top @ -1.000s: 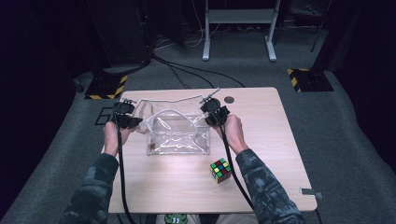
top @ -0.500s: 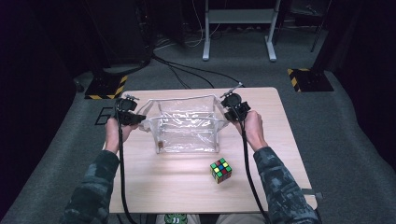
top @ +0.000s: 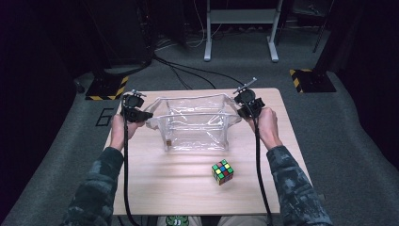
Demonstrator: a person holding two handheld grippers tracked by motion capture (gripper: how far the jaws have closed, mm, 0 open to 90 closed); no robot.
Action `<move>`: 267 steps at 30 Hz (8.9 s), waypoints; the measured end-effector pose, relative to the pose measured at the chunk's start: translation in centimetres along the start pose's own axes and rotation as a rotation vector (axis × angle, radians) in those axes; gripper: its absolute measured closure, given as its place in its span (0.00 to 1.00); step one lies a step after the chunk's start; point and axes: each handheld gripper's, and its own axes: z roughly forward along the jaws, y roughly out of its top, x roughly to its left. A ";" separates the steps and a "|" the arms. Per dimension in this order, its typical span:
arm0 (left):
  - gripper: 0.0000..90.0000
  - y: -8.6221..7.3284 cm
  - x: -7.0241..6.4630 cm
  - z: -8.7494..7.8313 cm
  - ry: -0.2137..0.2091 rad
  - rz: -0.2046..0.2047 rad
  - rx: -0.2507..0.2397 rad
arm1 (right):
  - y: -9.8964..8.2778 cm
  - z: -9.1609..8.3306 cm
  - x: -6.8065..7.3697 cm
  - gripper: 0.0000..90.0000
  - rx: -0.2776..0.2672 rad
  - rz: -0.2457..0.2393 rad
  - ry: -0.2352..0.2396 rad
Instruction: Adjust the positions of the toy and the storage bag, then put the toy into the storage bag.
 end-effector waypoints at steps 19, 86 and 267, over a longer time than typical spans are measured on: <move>0.99 2.1 -0.9 1.8 -0.026 0.018 0.057 | 0.1 0.6 -3.2 0.98 0.032 0.072 -0.042; 0.03 -5.2 -1.7 -1.0 -0.018 -0.024 -0.095 | -10.6 -2.5 -2.6 0.00 -0.209 0.160 0.052; 0.01 -20.4 -2.0 5.3 0.104 -0.064 -0.118 | -15.5 2.4 12.5 0.01 -0.166 -0.039 0.213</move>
